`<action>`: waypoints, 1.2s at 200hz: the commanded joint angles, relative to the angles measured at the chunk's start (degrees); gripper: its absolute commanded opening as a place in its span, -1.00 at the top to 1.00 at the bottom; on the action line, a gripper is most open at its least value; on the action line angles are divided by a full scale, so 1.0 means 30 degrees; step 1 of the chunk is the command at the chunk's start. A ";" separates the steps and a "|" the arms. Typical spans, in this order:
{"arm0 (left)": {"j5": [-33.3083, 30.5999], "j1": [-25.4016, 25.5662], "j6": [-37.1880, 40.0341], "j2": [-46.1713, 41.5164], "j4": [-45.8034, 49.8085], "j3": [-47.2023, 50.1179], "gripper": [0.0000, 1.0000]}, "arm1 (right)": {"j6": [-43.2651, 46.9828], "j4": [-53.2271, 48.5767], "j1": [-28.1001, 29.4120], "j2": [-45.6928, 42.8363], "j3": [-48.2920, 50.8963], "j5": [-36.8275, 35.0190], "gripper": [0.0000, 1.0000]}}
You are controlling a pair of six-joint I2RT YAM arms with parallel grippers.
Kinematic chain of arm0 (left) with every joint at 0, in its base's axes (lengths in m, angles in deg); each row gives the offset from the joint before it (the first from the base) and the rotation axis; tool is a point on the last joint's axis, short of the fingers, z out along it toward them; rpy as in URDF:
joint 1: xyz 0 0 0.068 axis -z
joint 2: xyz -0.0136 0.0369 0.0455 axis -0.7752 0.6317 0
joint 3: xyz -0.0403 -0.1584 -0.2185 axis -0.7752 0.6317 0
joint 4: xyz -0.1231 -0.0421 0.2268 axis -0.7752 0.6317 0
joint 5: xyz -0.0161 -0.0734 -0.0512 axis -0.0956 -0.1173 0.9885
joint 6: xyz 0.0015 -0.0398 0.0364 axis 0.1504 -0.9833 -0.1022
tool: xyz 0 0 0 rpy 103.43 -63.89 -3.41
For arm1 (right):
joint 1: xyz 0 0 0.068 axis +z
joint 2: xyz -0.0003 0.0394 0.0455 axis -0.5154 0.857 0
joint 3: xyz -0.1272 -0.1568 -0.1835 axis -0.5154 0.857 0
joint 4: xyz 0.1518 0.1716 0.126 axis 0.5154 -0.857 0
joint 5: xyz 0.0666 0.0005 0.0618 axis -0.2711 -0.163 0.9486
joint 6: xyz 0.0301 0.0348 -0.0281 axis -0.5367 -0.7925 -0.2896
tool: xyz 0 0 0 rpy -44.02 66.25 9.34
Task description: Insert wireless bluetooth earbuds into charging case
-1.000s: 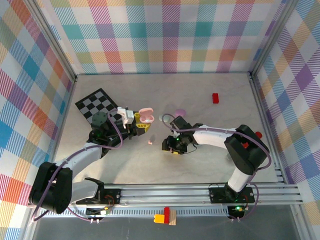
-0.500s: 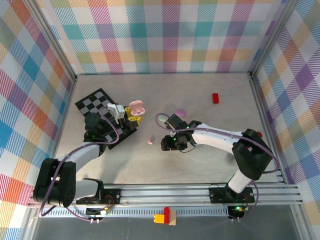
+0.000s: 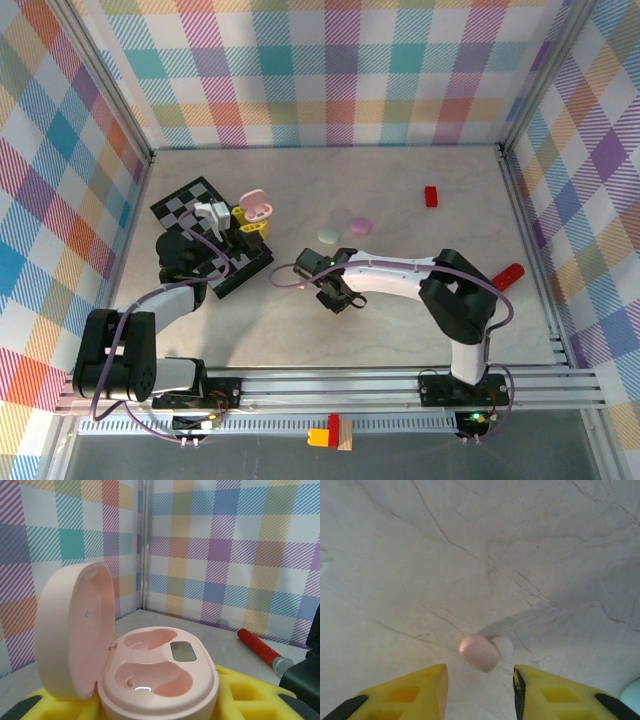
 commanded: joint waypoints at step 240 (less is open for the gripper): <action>0.0608 0.0197 0.0606 -0.0034 -0.1120 0.0085 0.22 | -0.1071 -0.0440 -0.1182 -0.2221 -0.0652 0.1559 0.67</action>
